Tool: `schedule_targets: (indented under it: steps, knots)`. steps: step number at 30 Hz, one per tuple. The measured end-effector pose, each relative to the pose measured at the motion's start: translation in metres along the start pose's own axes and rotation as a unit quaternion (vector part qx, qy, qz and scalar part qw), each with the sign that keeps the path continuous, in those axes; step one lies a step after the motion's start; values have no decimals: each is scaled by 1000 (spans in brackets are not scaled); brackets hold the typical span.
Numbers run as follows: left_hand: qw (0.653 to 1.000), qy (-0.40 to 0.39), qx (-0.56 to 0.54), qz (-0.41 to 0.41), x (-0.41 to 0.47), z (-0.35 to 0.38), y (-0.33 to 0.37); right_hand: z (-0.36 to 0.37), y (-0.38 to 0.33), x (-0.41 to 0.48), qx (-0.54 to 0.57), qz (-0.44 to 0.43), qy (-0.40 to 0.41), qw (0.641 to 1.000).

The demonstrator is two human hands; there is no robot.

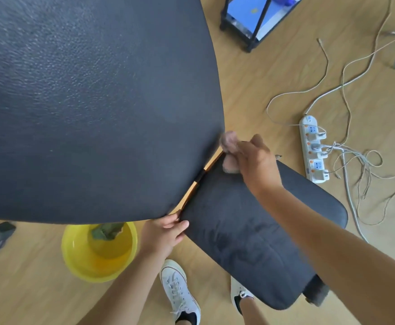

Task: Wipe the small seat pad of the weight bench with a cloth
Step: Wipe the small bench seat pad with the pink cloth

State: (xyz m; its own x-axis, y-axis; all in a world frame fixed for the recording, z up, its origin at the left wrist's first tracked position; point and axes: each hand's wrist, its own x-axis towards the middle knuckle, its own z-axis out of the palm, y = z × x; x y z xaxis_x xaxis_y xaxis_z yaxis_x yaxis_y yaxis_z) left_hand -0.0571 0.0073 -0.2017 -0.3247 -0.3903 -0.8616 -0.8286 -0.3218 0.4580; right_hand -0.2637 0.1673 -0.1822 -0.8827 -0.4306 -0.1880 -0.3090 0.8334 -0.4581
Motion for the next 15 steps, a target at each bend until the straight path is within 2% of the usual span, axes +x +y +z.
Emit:
schedule_targets:
  steps: [2,4,6,8,10,12,14,15]
  knots:
    - [999,5,30,15,-7,4,4,-6,0,31,36,95,-11,995]
    - [996,5,80,36,-11,6,9,-18,-8,56,37,87,-88,992]
    - [993,0,109,43,-11,5,9,-39,-4,69,-23,85,-178,980]
    - [992,0,117,50,-11,5,8,-58,39,61,-16,169,-204,964]
    - [988,1,139,70,-15,5,11,-74,96,30,59,290,-191,936]
    - [983,4,162,91,-17,7,13,-95,111,-18,176,393,-196,881]
    - [980,10,173,93,-15,9,14,-98,116,-21,263,389,-198,861]
    - [981,11,174,88,-14,11,14,-92,113,-9,268,351,-193,876]
